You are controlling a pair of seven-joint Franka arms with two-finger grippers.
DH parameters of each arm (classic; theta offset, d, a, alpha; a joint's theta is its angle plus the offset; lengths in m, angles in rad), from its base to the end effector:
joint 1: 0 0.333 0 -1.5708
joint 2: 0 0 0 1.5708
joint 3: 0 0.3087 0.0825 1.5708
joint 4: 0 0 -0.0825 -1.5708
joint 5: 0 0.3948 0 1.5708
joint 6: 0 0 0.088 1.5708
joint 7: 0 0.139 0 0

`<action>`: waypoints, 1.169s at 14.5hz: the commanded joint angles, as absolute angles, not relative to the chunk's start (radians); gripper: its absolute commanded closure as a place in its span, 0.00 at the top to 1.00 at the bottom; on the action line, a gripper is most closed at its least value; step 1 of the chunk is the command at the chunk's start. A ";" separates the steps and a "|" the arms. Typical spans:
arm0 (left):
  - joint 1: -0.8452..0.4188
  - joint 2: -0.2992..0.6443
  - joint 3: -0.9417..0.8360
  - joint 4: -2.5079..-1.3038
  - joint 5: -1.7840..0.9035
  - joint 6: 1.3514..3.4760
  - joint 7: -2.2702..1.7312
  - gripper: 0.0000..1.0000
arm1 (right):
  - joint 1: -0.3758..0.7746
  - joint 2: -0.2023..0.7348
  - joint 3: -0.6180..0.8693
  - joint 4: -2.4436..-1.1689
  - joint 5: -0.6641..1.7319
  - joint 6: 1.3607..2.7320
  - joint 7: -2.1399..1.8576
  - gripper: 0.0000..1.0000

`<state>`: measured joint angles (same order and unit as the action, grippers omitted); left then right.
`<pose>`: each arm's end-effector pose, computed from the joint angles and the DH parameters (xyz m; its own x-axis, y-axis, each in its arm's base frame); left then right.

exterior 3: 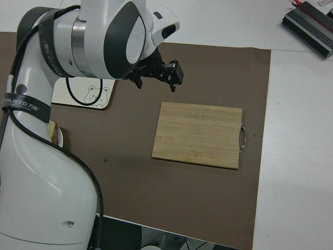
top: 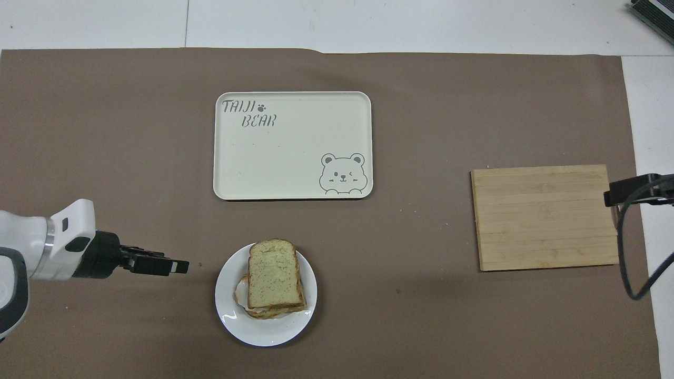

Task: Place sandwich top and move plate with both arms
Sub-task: 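Reach the left gripper to the rim of the white plate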

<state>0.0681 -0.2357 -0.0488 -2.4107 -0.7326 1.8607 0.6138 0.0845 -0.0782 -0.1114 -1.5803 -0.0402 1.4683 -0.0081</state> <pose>0.4378 -0.0635 0.3585 0.9676 -0.2521 0.0116 -0.1980 -0.7296 0.6546 0.5293 -0.0224 0.6145 0.9992 -0.0223 -0.0345 -0.0212 -0.9993 0.0311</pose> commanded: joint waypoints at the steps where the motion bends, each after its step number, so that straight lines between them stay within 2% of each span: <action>1: 0.054 -0.255 -0.040 -2.557 -0.842 1.962 0.719 1.00 | 0.072 -0.094 -0.107 -1.600 -0.014 1.483 -0.011 1.00; 2: 0.054 -0.249 -0.040 -2.581 -0.859 1.973 0.733 0.93 | 0.072 -0.094 -0.107 -1.600 -0.014 1.483 -0.009 1.00; 4: 0.052 -0.230 -0.040 -2.627 -0.941 1.997 0.799 0.86 | 0.072 -0.094 -0.107 -1.600 -0.014 1.483 -0.011 1.00; 8: -0.002 -0.184 -0.040 -2.669 -1.015 2.086 0.824 0.79 | 0.072 -0.094 -0.107 -1.600 -0.014 1.483 -0.011 1.00; 10: -0.009 -0.158 -0.040 -2.697 -1.064 2.101 0.824 0.64 | 0.072 -0.094 -0.107 -1.600 -0.014 1.483 -0.011 1.00; 13: -0.038 -0.144 -0.040 -2.704 -1.135 2.103 0.824 0.50 | 0.072 -0.094 -0.107 -1.600 -0.014 1.483 -0.011 1.00; 15: -0.038 -0.150 -0.040 -2.729 -1.141 2.102 0.824 0.29 | 0.072 -0.094 -0.107 -1.600 -0.014 1.483 -0.011 1.00; 16: -0.038 -0.152 -0.040 -2.734 -1.141 2.102 0.824 0.23 | 0.072 -0.094 -0.107 -1.600 -0.014 1.483 -0.011 1.00; 17: -0.037 -0.158 -0.038 -2.737 -1.141 2.094 0.824 0.05 | 0.072 -0.094 -0.107 -1.600 -0.014 1.483 -0.011 1.00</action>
<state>-0.0197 -0.1344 -0.0497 -2.7082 -1.1161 2.0806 0.8088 0.0845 -0.0782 -0.1114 -1.5803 -0.0401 1.4683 -0.0081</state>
